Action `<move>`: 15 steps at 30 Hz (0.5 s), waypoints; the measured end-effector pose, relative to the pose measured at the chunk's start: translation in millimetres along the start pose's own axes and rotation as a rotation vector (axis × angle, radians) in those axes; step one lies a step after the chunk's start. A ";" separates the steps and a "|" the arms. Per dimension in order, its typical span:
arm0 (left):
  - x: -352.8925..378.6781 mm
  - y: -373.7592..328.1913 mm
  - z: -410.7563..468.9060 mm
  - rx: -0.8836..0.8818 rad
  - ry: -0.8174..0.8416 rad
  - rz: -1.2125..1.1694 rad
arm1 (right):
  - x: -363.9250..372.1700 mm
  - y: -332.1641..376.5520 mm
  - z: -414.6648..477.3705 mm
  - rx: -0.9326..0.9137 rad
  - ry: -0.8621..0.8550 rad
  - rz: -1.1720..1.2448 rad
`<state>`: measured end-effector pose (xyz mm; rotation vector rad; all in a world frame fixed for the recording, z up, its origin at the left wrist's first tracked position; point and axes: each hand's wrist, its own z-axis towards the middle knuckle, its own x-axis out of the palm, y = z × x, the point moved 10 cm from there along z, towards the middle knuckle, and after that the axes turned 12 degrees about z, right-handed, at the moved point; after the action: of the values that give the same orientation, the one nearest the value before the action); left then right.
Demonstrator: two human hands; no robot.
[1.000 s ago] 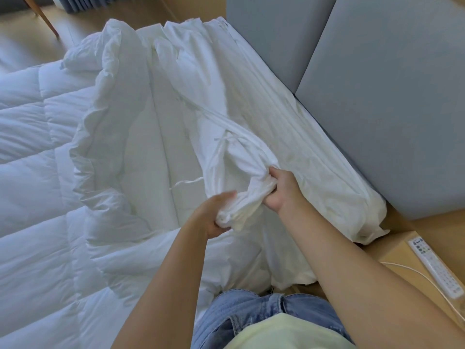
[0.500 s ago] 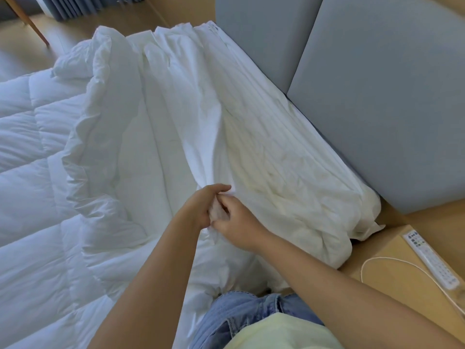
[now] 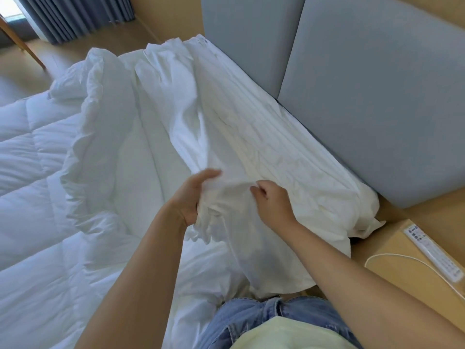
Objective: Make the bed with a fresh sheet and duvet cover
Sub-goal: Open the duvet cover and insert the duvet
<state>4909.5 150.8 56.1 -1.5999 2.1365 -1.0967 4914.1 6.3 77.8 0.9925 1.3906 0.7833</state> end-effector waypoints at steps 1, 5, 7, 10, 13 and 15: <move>-1.8 16.5 0.4 -0.097 -0.029 0.264 | -11.6 5.5 -0.1 -0.035 -0.078 0.040; 3.6 40.8 2.2 -0.183 -0.083 0.742 | -22.6 25.6 0.4 -0.114 -0.099 0.088; -1.1 14.5 2.6 0.021 -0.231 0.479 | -23.4 20.0 5.2 -0.041 -0.069 0.094; -8.2 5.7 2.5 0.056 -0.317 0.035 | -18.6 4.4 8.1 0.048 0.023 0.020; 12.1 28.5 5.7 -0.122 -0.157 0.179 | -21.3 15.6 5.2 0.014 0.021 0.072; 25.2 41.1 0.6 -0.201 -0.025 0.279 | -24.6 30.7 5.4 -0.035 -0.014 0.133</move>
<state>4871.4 132.3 32.8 -1.3268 2.4255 -0.7940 4921.5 -4.0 115.5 1.0695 1.3045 0.8948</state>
